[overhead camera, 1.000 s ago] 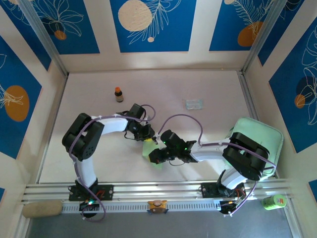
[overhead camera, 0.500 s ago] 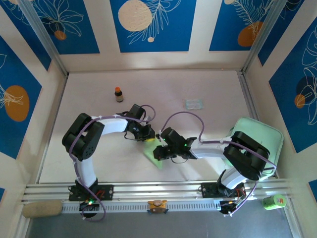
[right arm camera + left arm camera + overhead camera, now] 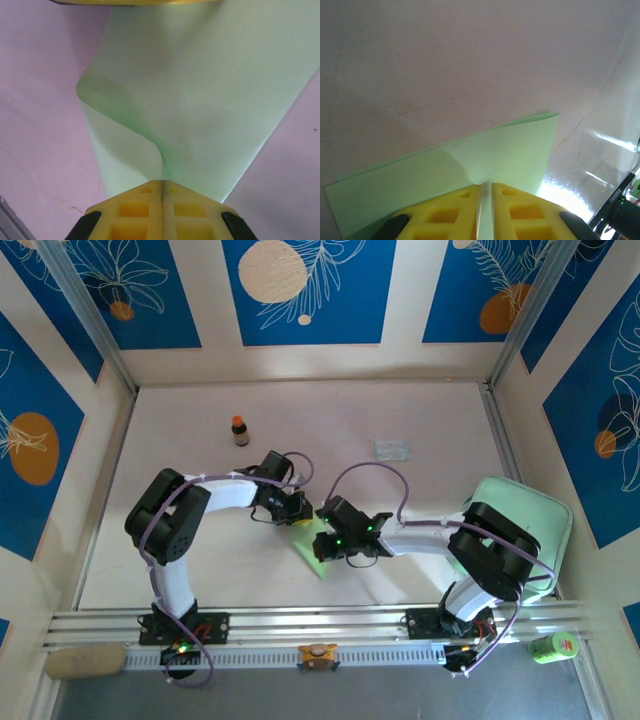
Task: Fold a paper plane with a square sheet of paper (pick it up from the middle)
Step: Third fold the triangle at the center of the table.
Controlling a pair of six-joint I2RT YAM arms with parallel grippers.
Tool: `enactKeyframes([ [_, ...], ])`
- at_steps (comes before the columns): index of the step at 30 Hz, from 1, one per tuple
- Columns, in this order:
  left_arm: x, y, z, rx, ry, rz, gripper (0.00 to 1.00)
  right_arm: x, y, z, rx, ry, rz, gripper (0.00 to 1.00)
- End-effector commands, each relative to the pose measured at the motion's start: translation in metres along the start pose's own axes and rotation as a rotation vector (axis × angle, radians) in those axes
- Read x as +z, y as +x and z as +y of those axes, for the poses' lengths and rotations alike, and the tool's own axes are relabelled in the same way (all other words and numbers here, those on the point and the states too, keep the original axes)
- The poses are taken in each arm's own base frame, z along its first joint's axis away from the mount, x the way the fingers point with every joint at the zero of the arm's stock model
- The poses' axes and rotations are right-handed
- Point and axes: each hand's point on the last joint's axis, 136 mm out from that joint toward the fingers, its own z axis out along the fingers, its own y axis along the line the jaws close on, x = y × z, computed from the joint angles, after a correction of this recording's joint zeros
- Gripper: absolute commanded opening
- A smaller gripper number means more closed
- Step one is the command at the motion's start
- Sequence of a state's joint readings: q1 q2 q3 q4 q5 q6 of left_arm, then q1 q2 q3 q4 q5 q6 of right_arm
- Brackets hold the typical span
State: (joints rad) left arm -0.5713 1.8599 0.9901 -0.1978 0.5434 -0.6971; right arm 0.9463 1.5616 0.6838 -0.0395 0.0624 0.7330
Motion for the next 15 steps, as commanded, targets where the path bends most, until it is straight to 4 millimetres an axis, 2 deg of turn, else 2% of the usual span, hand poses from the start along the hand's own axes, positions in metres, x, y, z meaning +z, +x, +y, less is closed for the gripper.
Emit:
enactKeyframes([
  [1,0.0008,0.0104,0.0153,-0.022,-0.044,0.023,0.17,-0.0001,0.0008,-0.0028,-0.004,0.03,0.003,0.04],
  [15,0.0004,0.0102,0.0148,-0.024,-0.042,0.021,0.17,-0.0002,-0.0034,-0.0043,-0.011,0.049,-0.001,0.04],
])
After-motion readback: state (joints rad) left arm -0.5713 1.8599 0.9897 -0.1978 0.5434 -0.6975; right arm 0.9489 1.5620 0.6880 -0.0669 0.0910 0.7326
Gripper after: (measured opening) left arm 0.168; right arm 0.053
